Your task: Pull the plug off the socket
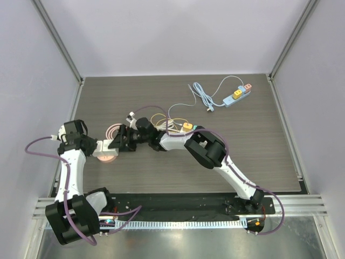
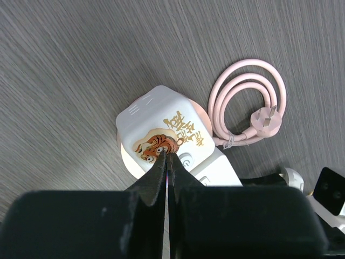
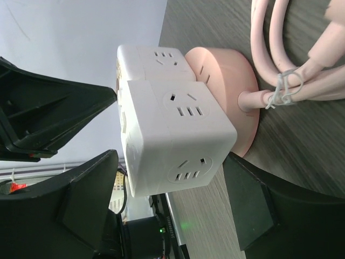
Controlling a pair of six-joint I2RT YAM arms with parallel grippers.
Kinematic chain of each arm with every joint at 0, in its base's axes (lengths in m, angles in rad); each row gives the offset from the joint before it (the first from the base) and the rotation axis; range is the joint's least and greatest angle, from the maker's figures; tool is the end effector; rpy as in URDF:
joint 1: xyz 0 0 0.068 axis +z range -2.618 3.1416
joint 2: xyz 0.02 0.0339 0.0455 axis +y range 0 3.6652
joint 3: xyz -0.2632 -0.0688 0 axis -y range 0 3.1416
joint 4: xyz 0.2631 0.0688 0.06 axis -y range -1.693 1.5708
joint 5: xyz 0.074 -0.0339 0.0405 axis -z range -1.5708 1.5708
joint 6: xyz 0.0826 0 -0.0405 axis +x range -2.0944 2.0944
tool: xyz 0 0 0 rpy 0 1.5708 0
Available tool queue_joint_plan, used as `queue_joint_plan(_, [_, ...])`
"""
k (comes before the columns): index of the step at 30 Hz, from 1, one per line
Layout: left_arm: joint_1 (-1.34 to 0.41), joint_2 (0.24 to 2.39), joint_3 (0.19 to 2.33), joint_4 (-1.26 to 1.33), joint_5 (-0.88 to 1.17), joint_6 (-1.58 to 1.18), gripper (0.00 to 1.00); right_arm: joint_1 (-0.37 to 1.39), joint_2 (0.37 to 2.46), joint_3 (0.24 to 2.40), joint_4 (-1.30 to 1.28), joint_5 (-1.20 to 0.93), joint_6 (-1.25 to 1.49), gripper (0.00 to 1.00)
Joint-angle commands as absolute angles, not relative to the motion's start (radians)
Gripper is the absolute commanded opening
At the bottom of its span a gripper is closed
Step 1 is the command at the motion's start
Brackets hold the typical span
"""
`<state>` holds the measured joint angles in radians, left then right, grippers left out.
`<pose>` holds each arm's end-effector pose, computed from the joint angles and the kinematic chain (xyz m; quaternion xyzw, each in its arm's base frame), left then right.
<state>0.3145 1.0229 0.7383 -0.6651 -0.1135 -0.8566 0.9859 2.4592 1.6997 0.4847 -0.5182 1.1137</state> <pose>0.2283 0.0841 0.1950 -0.5398 0.7827 -0.0297 0.3084 0.2953 0.5201 0.1023 -0.1051 0.7790 0.6077 0.1132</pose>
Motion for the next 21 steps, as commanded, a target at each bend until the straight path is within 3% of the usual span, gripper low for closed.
queue_joint_plan(1, [0.322, 1.035, 0.765, -0.696, -0.149, -0.85, 0.0, 1.003, 2.467, 1.755, 0.511, -0.532, 1.126, 0.82])
queue_joint_plan(7, [0.321, 1.049, 0.772, -0.709, -0.153, -0.851, 0.0, 1.005, 2.477, 1.75, 0.532, -0.531, 1.14, 0.79])
queue_joint_plan(14, [0.321, 1.061, 0.769, -0.727, -0.147, -0.861, 0.0, 1.005, 2.483, 1.759, 0.569, -0.541, 1.175, 0.61])
queue_joint_plan(19, [0.321, 1.06, 0.755, -0.726, -0.132, -0.858, 0.0, 1.003, 2.484, 1.75, 0.603, -0.549, 1.222, 0.31])
queue_joint_plan(20, [0.319, 1.058, 0.747, -0.723, -0.124, -0.857, 0.0, 0.999, 2.484, 1.747, 0.61, -0.546, 1.232, 0.19])
queue_joint_plan(21, [0.321, 1.058, 0.746, -0.724, -0.12, -0.859, 0.0, 0.996, 2.482, 1.738, 0.624, -0.546, 1.25, 0.13])
